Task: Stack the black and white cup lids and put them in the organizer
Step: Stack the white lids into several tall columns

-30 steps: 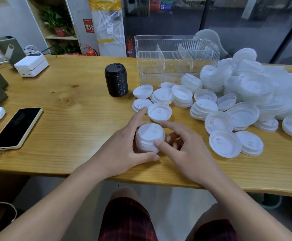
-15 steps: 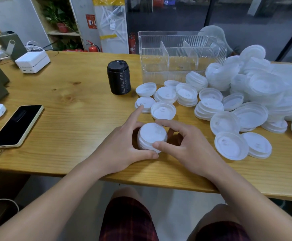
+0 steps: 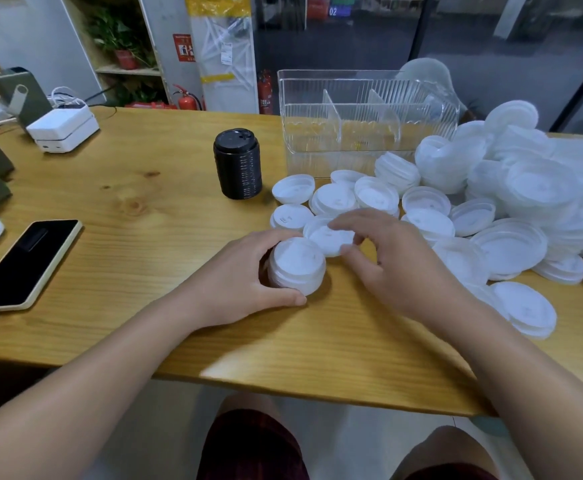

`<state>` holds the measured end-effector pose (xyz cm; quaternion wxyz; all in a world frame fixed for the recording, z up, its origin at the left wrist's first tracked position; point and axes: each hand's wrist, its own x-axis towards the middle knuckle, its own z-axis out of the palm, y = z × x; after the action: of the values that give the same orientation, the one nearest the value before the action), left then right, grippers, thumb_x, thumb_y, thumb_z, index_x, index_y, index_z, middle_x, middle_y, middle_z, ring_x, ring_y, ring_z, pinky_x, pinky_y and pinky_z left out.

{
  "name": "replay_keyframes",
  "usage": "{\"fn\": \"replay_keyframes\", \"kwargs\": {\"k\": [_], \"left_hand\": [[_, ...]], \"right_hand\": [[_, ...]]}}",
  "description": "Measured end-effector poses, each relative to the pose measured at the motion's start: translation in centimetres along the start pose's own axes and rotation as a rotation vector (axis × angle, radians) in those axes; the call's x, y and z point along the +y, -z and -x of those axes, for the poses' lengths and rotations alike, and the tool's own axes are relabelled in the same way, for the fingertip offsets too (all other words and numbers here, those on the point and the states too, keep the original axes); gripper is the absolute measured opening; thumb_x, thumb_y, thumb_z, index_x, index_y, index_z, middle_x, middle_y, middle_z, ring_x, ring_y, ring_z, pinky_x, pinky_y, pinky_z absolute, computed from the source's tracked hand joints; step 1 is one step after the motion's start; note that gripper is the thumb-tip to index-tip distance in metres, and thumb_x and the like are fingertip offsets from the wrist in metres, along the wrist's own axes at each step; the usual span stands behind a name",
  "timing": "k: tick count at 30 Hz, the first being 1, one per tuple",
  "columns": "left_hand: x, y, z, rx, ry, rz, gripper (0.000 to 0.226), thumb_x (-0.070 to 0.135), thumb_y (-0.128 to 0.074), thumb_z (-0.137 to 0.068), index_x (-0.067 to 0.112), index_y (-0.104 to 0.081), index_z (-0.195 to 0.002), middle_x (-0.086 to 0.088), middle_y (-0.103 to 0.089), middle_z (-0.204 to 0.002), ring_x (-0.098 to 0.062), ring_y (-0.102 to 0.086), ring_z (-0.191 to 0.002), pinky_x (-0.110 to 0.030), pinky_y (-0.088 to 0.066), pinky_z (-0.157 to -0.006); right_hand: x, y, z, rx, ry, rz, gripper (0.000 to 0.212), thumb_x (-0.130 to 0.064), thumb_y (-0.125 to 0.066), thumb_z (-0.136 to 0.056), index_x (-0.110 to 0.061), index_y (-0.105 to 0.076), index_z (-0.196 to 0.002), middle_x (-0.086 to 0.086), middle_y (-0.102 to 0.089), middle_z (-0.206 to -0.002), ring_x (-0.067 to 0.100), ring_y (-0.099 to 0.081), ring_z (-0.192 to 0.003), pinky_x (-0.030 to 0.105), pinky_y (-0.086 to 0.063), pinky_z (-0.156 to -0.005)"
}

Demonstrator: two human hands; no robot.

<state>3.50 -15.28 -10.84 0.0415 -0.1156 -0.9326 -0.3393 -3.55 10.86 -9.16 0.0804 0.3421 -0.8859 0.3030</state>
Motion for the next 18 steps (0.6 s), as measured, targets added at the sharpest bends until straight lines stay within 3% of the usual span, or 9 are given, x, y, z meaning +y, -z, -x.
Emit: {"fn": "replay_keyframes", "kwargs": {"k": [3,5,8,12,16,18], "left_hand": [[-0.7,0.8,-1.6,-0.016,-0.02,-0.011,0.085,0.049,-0.101,-0.074,0.045,-0.058,-0.147,0.032,-0.055,-0.141,0.013,-0.049,-0.135,-0.002,-0.033,-0.106],[-1.0,0.8,-2.4,-0.023,-0.029,0.009,0.083,0.044,-0.101,-0.075,0.042,-0.059,-0.147,0.029,-0.057,-0.142,0.009,-0.051,-0.136,-0.004,-0.034,-0.107],[-1.3,0.3,-2.5,-0.008,-0.027,0.043,0.083,0.041,-0.101,-0.076,0.044,-0.06,-0.147,0.026,-0.059,-0.144,0.002,-0.054,-0.139,-0.014,-0.039,-0.113],[-1.3,0.1,-2.3,-0.002,-0.017,0.056,0.084,0.041,-0.101,-0.077,0.045,-0.059,-0.148,0.026,-0.059,-0.147,-0.001,-0.054,-0.14,-0.023,-0.041,-0.115],[-1.2,-0.2,-2.1,-0.017,0.029,0.064,0.096,0.063,-0.097,-0.072,0.048,-0.053,-0.156,0.034,-0.054,-0.152,0.009,-0.047,-0.145,-0.028,-0.039,-0.122],[-1.2,-0.5,-1.9,-0.011,0.038,0.081,0.09,0.071,-0.09,-0.076,0.047,-0.054,-0.155,0.035,-0.056,-0.152,0.007,-0.05,-0.144,-0.035,-0.043,-0.123]], "right_hand": [[2.6,0.3,-2.2,-0.063,0.061,0.279,0.051,0.002,-0.076,-0.083,-0.024,-0.076,-0.127,-0.006,-0.063,-0.144,0.023,-0.054,-0.124,0.044,-0.048,-0.104],[3.9,0.3,-3.1,-0.097,0.078,0.354,0.049,0.0,-0.081,-0.078,-0.027,-0.079,-0.119,-0.004,-0.063,-0.146,0.027,-0.053,-0.123,0.051,-0.047,-0.102],[4.4,-0.4,-3.2,-0.076,0.13,0.383,0.028,-0.008,-0.087,-0.081,-0.03,-0.08,-0.098,-0.009,-0.069,-0.136,0.025,-0.053,-0.117,0.044,-0.04,-0.093],[4.4,-0.7,-2.8,0.02,0.2,0.3,0.008,-0.019,-0.084,-0.091,-0.025,-0.081,-0.089,-0.014,-0.073,-0.113,0.022,-0.055,-0.107,0.039,-0.033,-0.087],[3.7,-0.8,-2.2,-0.009,0.154,0.255,0.01,-0.028,-0.083,-0.091,-0.026,-0.074,-0.088,-0.014,-0.068,-0.098,0.02,-0.054,-0.102,0.045,-0.041,-0.089],[3.7,-0.9,-2.1,-0.015,0.14,0.224,0.015,-0.031,-0.085,-0.089,-0.026,-0.071,-0.087,-0.015,-0.066,-0.095,0.019,-0.054,-0.101,0.042,-0.039,-0.09]]}}
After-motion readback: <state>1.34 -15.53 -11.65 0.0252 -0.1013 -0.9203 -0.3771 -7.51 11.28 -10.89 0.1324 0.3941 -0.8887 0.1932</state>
